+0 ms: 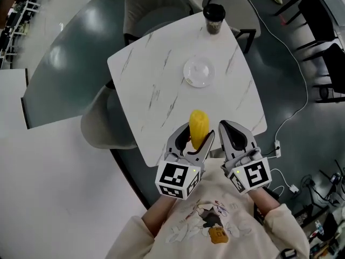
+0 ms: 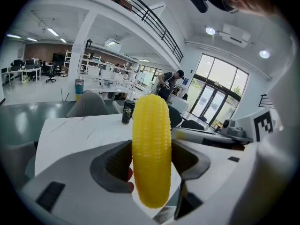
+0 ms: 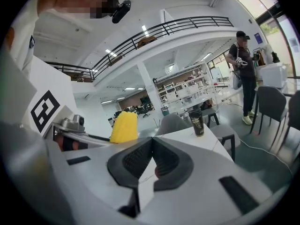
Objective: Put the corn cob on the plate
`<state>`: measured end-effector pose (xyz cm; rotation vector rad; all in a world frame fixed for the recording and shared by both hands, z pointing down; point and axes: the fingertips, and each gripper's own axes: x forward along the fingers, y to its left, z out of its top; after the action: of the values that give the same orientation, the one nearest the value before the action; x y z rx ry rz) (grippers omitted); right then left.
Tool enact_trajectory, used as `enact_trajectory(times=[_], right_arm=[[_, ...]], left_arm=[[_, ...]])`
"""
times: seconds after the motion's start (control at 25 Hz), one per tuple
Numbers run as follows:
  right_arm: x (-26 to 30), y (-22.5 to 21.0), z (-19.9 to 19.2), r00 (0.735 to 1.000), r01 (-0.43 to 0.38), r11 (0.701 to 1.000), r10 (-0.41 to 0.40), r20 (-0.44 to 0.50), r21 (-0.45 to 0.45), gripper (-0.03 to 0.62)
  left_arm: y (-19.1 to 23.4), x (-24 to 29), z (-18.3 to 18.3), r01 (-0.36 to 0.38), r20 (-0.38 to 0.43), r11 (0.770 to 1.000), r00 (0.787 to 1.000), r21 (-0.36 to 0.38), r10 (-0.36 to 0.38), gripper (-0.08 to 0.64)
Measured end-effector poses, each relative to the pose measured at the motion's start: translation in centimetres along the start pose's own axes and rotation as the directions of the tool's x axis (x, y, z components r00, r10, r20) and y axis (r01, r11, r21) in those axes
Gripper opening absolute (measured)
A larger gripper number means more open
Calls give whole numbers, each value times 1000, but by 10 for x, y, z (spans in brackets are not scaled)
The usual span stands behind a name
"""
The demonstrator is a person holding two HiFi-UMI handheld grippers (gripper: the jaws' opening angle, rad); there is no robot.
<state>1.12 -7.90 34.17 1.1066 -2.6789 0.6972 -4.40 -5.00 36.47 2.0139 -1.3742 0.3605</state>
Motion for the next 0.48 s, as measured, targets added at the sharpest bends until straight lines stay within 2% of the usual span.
enact_trajectory(times=[0.2, 0.48], right_arm=[[13, -11, -5, 999, 31, 1000, -31, 9, 2, 3], [36, -25, -19, 999, 23, 1000, -23, -42, -6, 3]], left_arm=[[14, 16, -1, -14, -22, 1000, 1000, 0, 14, 261], [36, 42, -8, -25, -52, 999, 998, -21, 24, 261]])
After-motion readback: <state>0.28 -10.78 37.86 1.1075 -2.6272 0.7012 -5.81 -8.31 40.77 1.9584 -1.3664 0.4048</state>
